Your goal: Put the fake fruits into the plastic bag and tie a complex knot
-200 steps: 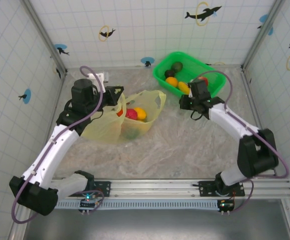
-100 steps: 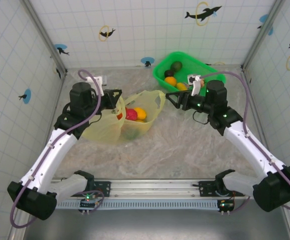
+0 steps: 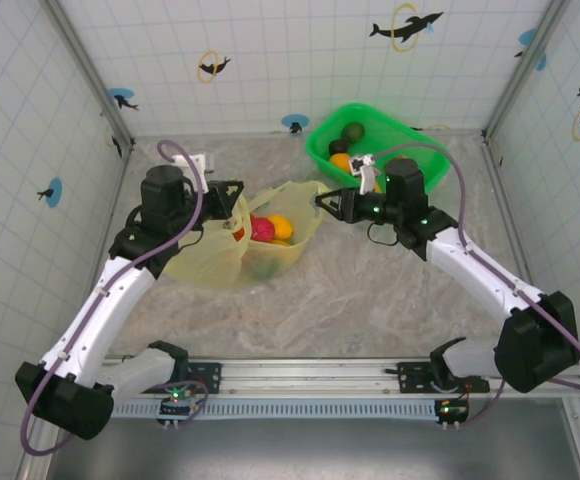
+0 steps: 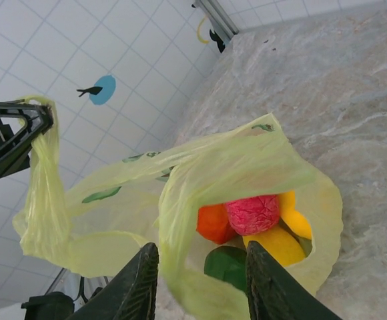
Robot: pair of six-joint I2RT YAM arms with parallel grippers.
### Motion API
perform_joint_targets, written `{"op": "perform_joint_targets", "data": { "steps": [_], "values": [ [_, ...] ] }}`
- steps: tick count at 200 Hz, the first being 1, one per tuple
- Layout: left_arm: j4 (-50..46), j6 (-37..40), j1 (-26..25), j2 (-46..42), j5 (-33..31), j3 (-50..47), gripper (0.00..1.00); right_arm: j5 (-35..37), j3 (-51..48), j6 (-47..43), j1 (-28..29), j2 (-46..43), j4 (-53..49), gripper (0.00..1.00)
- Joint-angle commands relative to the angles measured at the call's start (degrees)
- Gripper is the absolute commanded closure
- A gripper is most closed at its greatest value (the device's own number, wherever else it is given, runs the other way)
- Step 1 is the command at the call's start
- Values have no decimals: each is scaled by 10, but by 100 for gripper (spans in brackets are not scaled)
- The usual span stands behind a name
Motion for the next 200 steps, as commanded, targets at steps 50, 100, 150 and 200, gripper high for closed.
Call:
{"op": "perform_joint_targets", "data": {
  "steps": [50, 100, 150, 200],
  "values": [
    [19, -9, -3, -2, 20, 34, 100, 10, 117, -3, -5, 21, -22, 99],
    [53, -40, 20, 38, 39, 99, 100, 122, 342, -21, -3, 34, -192, 100],
    [165, -102, 77, 85, 99, 99, 100, 175, 390, -44, -15, 29, -230, 100],
    [237, -141, 79, 137, 192, 123, 100, 181, 362, -55, -49, 11, -238, 100]
  ]
}}
